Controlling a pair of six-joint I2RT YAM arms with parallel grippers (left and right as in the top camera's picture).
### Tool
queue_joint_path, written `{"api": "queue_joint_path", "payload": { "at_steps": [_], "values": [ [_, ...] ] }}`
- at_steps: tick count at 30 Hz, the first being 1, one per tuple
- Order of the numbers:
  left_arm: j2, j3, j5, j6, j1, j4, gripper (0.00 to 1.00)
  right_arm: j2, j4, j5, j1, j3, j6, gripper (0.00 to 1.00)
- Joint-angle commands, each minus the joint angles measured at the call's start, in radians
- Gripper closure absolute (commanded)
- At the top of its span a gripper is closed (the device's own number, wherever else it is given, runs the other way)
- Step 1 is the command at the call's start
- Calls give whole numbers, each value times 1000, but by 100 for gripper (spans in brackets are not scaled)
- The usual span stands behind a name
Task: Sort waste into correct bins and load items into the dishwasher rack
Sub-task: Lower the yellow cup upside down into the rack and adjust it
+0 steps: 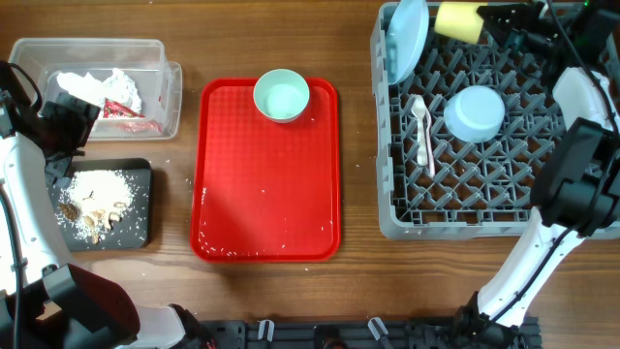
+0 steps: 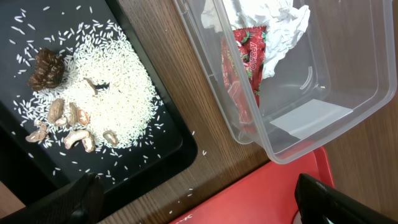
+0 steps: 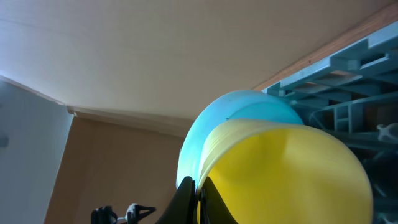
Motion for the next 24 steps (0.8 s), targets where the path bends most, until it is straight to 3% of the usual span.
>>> {"api": "queue_joint_path", "payload": {
  "at_steps": [1, 8, 14, 24],
  "values": [
    [3, 11, 2, -2, 5, 0, 0, 21, 3, 39, 39, -23, 5, 96],
    [3, 11, 2, -2, 5, 0, 0, 21, -48, 81, 42, -24, 0, 96],
    [3, 11, 1, -2, 5, 0, 0, 21, -157, 135, 43, -24, -95, 96],
    [3, 11, 2, -2, 5, 0, 0, 23, -182, 154, 45, -24, -126, 96]
  ]
}}
